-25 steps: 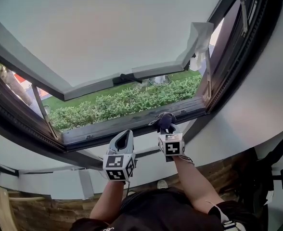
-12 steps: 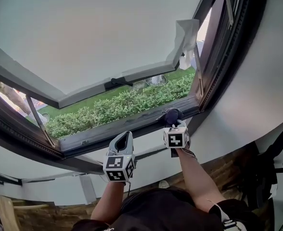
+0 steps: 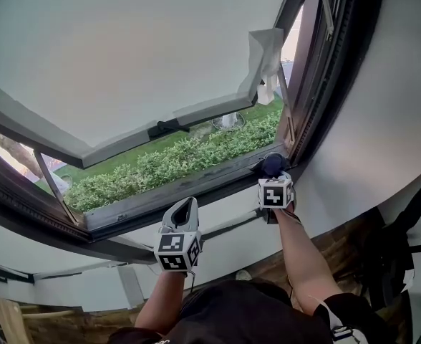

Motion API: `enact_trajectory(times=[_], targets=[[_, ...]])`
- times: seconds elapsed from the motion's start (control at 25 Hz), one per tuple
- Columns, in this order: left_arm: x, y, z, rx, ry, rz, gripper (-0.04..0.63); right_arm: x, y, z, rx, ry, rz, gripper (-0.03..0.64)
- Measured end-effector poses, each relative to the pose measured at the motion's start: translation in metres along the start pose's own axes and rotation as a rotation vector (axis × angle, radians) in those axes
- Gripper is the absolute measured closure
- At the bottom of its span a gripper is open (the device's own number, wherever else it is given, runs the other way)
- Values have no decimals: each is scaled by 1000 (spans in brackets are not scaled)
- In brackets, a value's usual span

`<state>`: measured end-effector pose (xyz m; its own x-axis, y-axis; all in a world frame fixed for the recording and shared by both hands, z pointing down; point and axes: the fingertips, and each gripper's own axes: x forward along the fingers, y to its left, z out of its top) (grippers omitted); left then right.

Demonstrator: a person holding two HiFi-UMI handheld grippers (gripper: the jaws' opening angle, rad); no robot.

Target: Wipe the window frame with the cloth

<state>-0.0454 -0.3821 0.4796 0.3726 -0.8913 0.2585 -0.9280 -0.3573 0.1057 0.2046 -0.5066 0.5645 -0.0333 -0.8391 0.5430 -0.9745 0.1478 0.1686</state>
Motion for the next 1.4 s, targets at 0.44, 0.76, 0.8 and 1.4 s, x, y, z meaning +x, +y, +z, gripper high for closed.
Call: enact_trajectory(times=[0.44,0.76,0.8,1.4], targets=[[15,-26,-1,28,11,-42,587,14,-59,-4,80,31,-42,583],[6,-26,3,36,0,-16,587,10,-59,-3,107,-91,-56,589],[3,-24,4,34,-6,-9,586,10,-59,-3,110,-88,-55,592],[-22,-8,27,20,-81,40,587,-92,-34,69,210,-474,-9,591]])
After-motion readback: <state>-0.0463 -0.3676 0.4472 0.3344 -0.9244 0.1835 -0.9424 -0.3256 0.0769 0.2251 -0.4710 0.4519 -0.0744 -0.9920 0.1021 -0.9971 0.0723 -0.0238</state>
